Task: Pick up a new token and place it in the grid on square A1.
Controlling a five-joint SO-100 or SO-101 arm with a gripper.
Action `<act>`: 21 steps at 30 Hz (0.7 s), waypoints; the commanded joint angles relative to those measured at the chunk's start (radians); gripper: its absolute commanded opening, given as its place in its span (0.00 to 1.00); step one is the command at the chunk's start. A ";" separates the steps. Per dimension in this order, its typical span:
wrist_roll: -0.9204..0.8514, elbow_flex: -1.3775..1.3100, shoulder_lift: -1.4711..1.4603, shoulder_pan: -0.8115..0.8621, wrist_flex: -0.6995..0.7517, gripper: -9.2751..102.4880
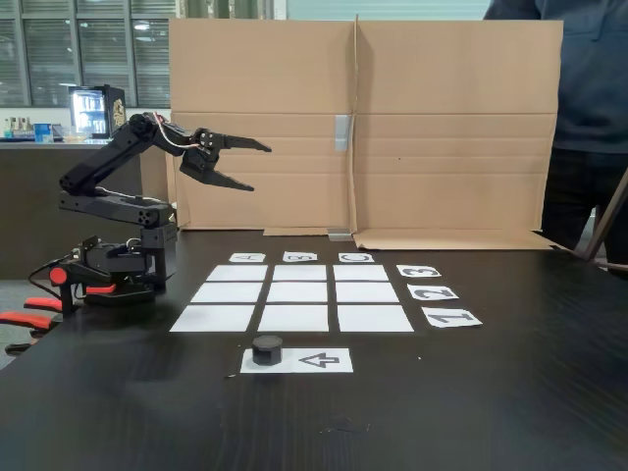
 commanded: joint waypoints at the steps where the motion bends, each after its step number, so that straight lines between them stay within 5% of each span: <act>1: -0.002 -0.023 -0.084 -0.029 -0.031 0.36; 21: -0.002 -0.051 -0.124 -0.029 -0.031 0.36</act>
